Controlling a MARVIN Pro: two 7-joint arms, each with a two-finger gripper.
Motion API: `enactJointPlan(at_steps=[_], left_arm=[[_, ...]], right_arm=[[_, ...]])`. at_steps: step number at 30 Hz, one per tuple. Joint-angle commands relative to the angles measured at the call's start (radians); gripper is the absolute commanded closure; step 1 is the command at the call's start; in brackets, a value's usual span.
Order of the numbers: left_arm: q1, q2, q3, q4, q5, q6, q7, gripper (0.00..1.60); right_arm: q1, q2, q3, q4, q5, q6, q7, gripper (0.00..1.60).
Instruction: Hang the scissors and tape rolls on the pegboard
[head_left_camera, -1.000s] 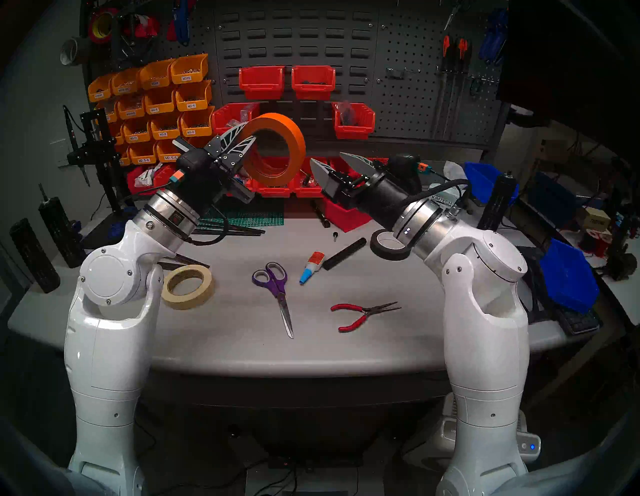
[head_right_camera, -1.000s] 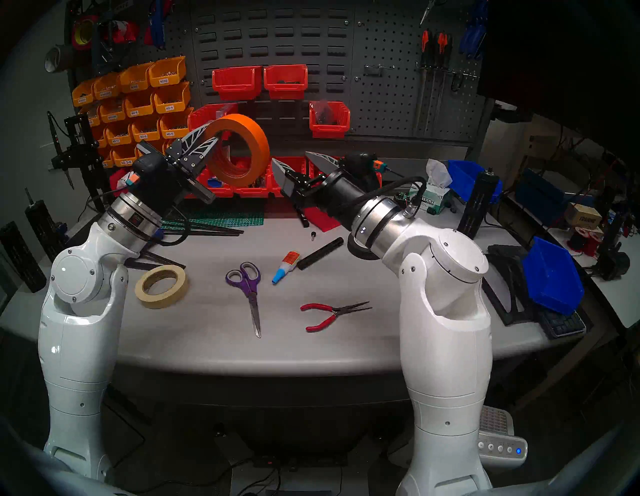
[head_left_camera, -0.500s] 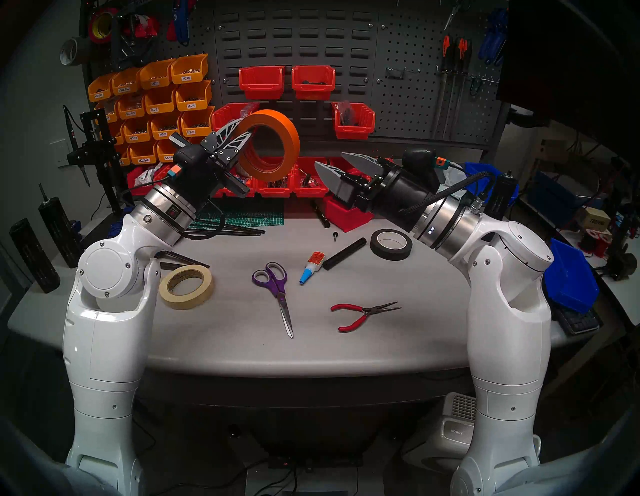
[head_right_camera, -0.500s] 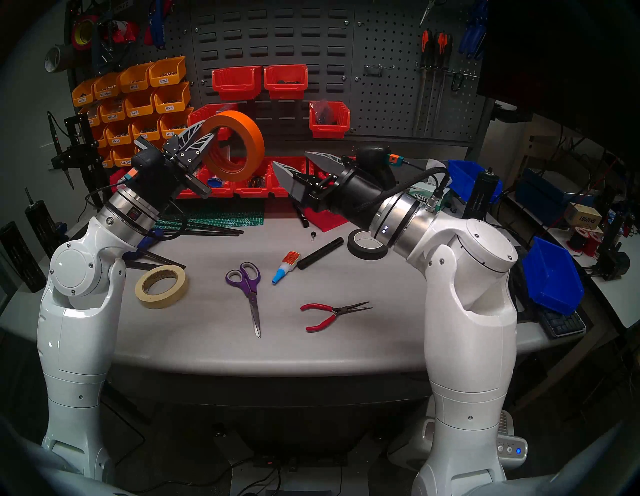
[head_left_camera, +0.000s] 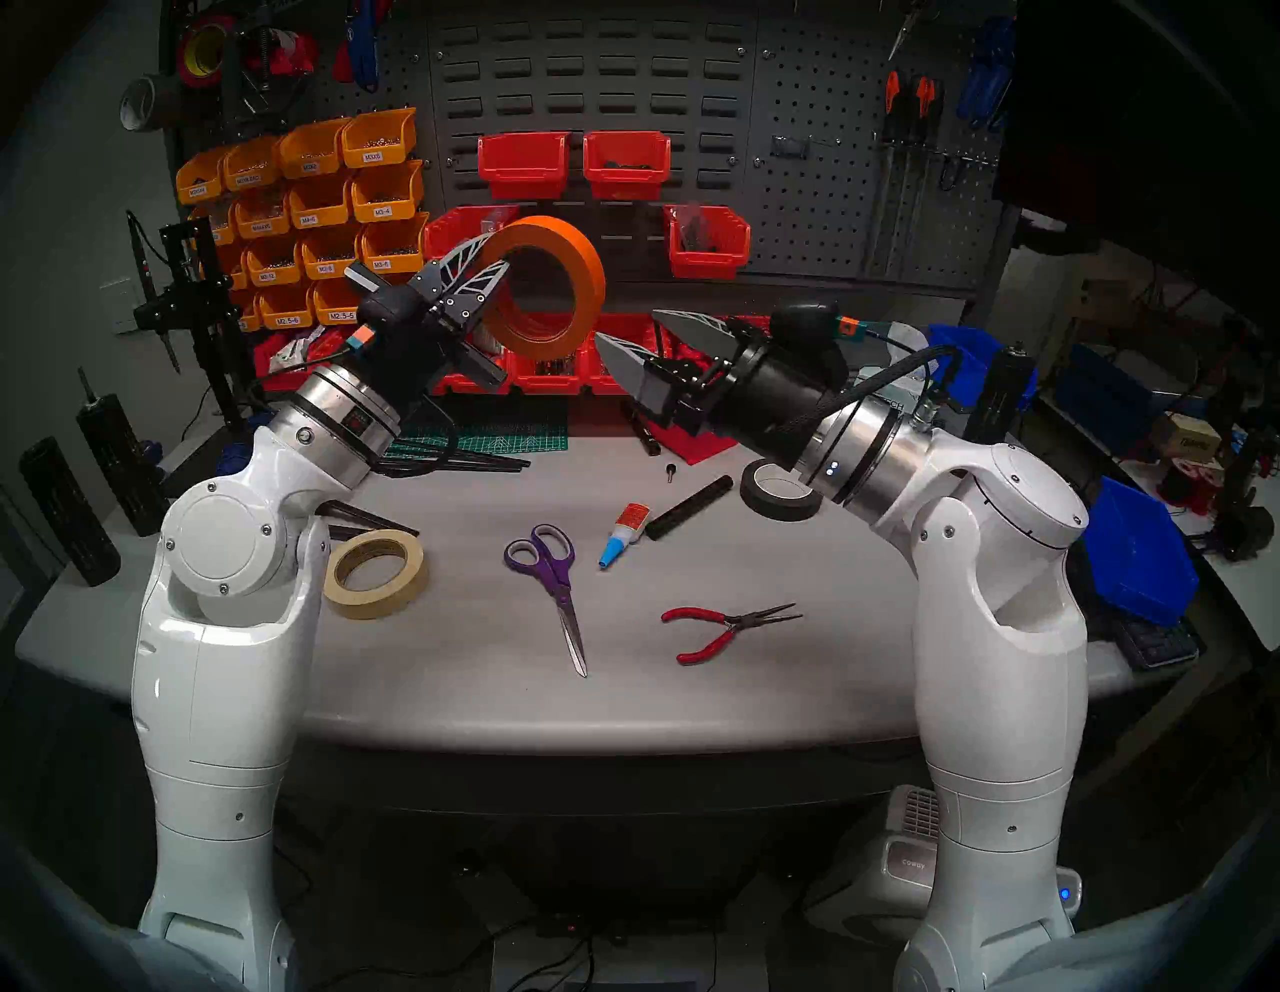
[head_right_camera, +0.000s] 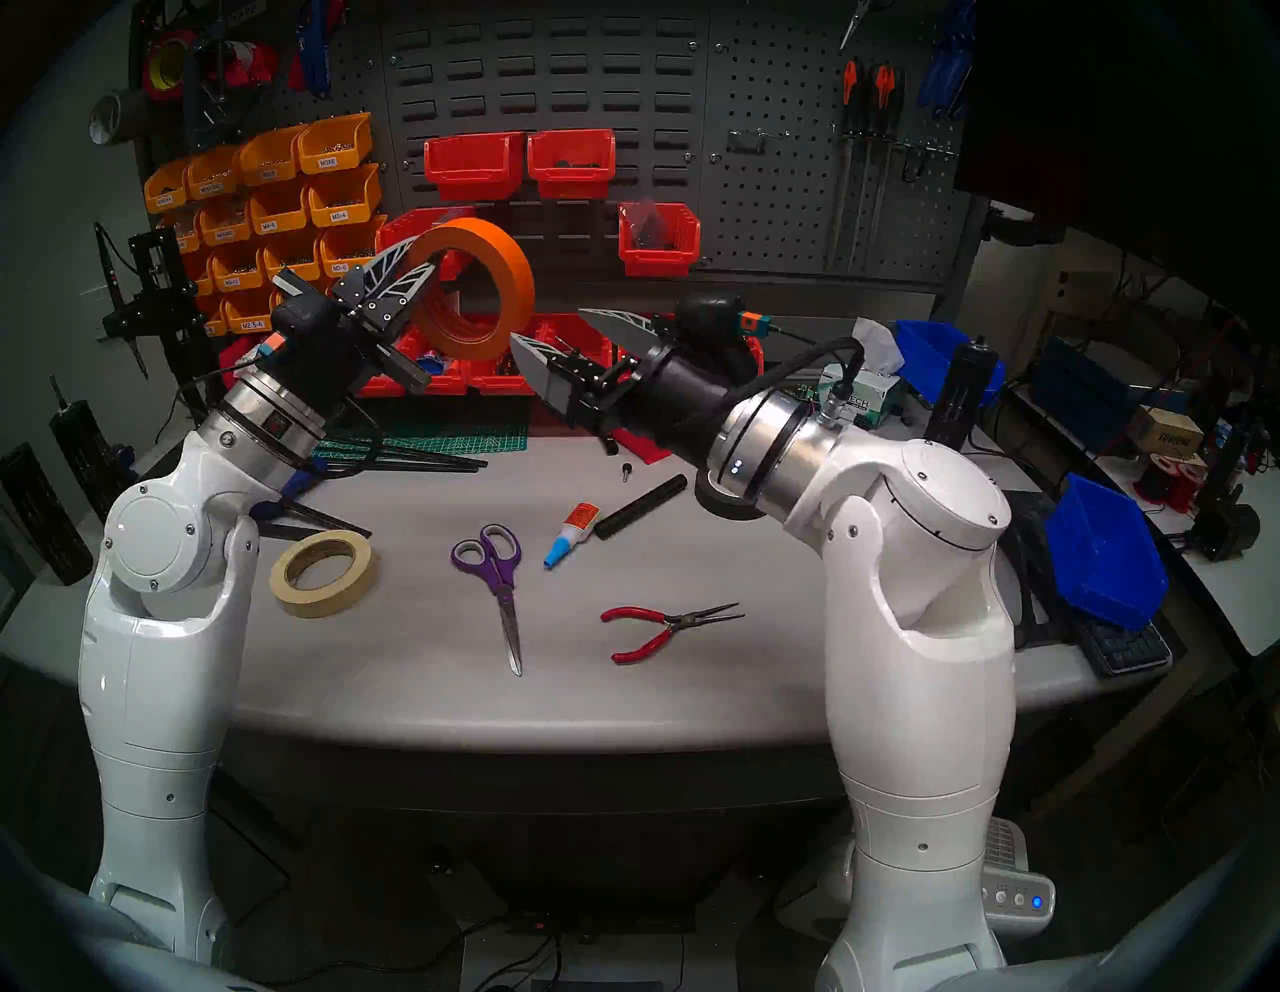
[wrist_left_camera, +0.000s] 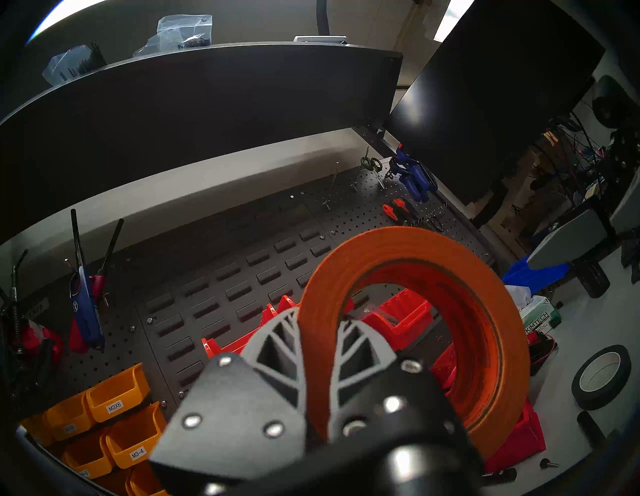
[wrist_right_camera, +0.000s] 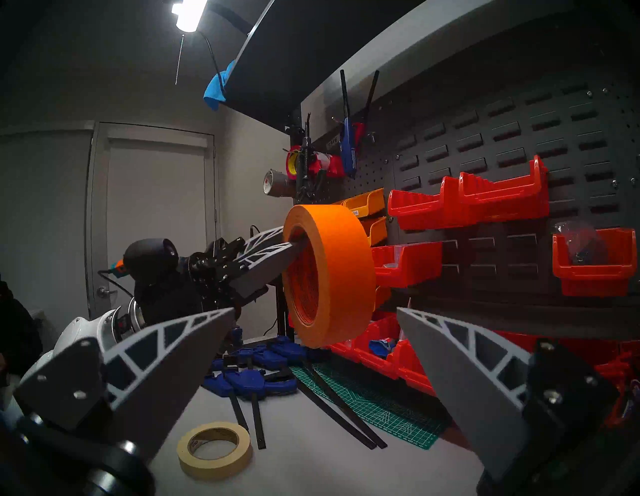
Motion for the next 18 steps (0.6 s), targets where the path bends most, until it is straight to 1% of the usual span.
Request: enactJointPlan(at_steps=[1, 4, 6, 7, 8, 10, 12, 13, 14, 15, 18], left_arm=[[-0.021, -0.005, -0.010, -0.058, -0.017, 0.007, 0.005, 1.60], [-0.014, -0.006, -0.011, -0.072, -0.018, 0.011, 0.002, 1.60], [-0.011, -0.006, -0.012, -0.077, -0.018, 0.013, 0.002, 1.60], [-0.004, -0.007, -0.013, -0.087, -0.015, 0.013, 0.003, 1.60], [0.001, -0.007, -0.013, -0.094, -0.012, 0.016, 0.003, 1.60], [0.005, -0.008, -0.014, -0.098, -0.011, 0.017, 0.003, 1.60], [0.016, -0.011, -0.012, -0.109, -0.004, 0.020, 0.005, 1.60], [0.016, -0.011, -0.012, -0.109, -0.004, 0.020, 0.005, 1.60], [0.020, -0.014, -0.011, -0.114, -0.002, 0.022, 0.008, 1.60], [0.029, -0.016, -0.009, -0.122, 0.002, 0.023, 0.009, 1.60], [0.038, -0.017, -0.007, -0.127, 0.007, 0.022, 0.009, 1.60]], right_arm=[[0.057, -0.026, -0.023, 0.001, -0.005, -0.015, -0.016, 0.00], [0.075, -0.030, -0.044, 0.010, -0.034, -0.028, -0.036, 0.00], [0.080, -0.033, -0.050, 0.014, -0.040, -0.032, -0.043, 0.00], [0.085, -0.051, -0.062, 0.016, -0.052, -0.038, -0.064, 0.00], [0.094, -0.039, -0.076, 0.019, -0.068, -0.047, -0.063, 0.00], [0.094, -0.044, -0.084, 0.021, -0.077, -0.054, -0.072, 0.00], [0.093, -0.073, -0.106, 0.021, -0.103, -0.078, -0.110, 0.00], [0.093, -0.073, -0.106, 0.021, -0.103, -0.078, -0.110, 0.00], [0.096, -0.068, -0.113, 0.023, -0.116, -0.086, -0.114, 0.00], [0.097, -0.068, -0.130, 0.023, -0.150, -0.109, -0.139, 0.00], [0.094, -0.085, -0.135, 0.026, -0.155, -0.120, -0.157, 0.00]])
